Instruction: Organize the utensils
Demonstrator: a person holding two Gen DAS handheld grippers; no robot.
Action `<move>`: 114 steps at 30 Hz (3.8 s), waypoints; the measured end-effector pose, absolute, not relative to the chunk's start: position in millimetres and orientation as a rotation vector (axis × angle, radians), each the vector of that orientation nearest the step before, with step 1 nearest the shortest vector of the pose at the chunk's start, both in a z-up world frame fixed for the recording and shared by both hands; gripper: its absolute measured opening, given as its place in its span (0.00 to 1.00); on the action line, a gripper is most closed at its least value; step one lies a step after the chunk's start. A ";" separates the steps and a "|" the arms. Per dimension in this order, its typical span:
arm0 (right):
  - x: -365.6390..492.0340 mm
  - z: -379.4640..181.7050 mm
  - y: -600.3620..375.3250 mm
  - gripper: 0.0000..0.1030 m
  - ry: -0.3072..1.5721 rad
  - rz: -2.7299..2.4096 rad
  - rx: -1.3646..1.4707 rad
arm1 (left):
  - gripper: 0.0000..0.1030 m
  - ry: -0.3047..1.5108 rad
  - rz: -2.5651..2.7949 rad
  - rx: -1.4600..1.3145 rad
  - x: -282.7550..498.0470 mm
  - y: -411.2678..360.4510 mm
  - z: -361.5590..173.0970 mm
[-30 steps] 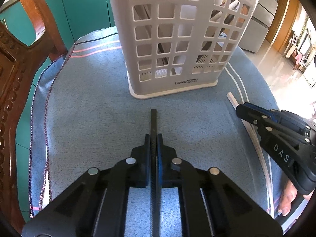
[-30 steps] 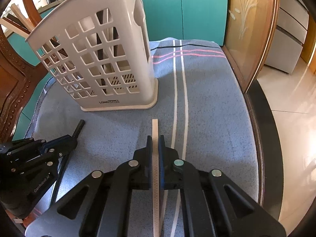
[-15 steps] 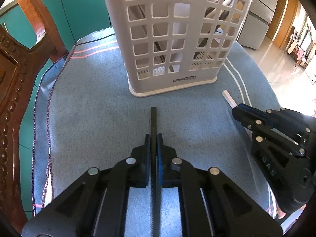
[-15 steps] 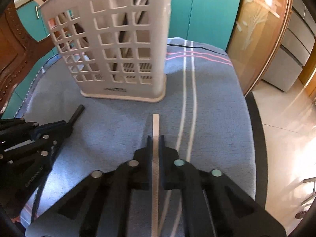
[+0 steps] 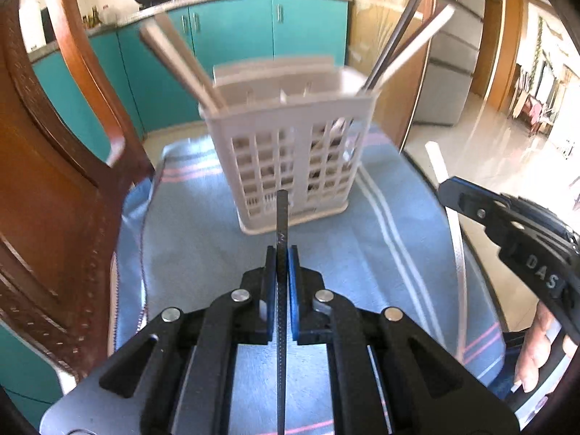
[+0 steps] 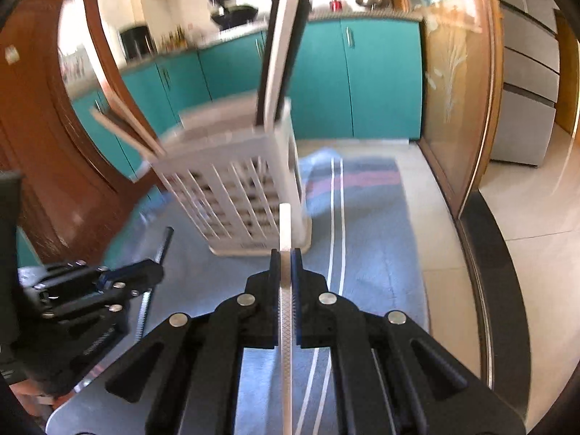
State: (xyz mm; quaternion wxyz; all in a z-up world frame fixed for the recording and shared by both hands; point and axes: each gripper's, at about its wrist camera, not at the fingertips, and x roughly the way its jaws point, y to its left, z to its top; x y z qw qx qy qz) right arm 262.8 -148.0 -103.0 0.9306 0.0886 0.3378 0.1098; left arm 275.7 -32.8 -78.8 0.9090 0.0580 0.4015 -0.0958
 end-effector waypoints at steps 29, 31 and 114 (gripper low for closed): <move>290.7 105.6 -153.8 0.06 0.329 0.266 0.236 | 0.07 0.386 -0.221 -0.218 289.4 47.1 145.0; 296.4 109.2 -156.4 0.06 0.291 0.253 0.257 | 0.07 0.400 -0.208 -0.239 298.5 52.8 136.1; 106.1 -37.2 -132.5 0.97 0.426 0.049 -0.017 | 0.97 0.342 -0.081 0.119 117.6 8.7 -19.1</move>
